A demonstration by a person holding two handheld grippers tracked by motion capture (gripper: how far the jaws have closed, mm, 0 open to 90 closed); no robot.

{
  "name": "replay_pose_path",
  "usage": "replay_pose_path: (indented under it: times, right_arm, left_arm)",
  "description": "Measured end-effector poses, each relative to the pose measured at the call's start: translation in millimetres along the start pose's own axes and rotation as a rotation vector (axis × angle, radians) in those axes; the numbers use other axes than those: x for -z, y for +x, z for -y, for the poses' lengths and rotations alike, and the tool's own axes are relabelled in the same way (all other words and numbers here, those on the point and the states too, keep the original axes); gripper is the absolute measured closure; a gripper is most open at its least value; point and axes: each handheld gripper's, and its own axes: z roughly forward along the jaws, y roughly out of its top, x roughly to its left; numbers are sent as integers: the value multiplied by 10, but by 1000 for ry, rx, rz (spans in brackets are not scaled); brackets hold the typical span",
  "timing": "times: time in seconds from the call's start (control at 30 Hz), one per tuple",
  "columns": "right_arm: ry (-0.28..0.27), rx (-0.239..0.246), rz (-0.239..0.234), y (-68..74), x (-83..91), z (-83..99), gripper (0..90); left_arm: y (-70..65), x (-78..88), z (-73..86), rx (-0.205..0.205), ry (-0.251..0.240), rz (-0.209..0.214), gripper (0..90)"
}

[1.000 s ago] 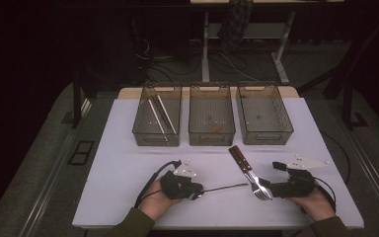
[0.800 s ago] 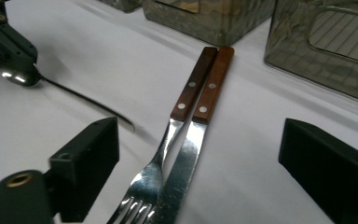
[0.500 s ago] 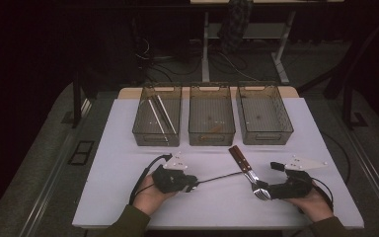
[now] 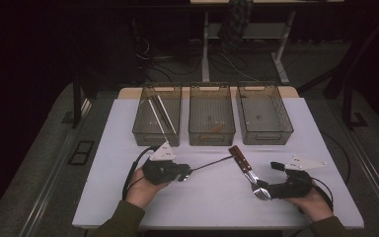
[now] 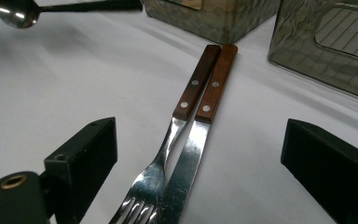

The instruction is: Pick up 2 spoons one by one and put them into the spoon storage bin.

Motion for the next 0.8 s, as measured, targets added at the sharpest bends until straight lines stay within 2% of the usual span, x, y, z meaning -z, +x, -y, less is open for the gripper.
replay_pose_path:
  times: [0.17, 0.33, 0.43, 0.8]
  right_arm:
    - [0, 0, 3, -5, -2, 1, 104]
    - [1, -3, 5, -13, -9, 4, 104]
    - [4, -4, 4, -11, -18, 5, 105]
    - [7, -8, 7, -13, -27, 12, 104]
  left_arm:
    - [74, 57, -43, 18, -35, -25, 874]
    - [169, 71, -173, 19, -80, -58, 874]
    - [220, 52, -250, 11, -94, -75, 874]
    - [431, -102, -546, 31, -159, -114, 874]
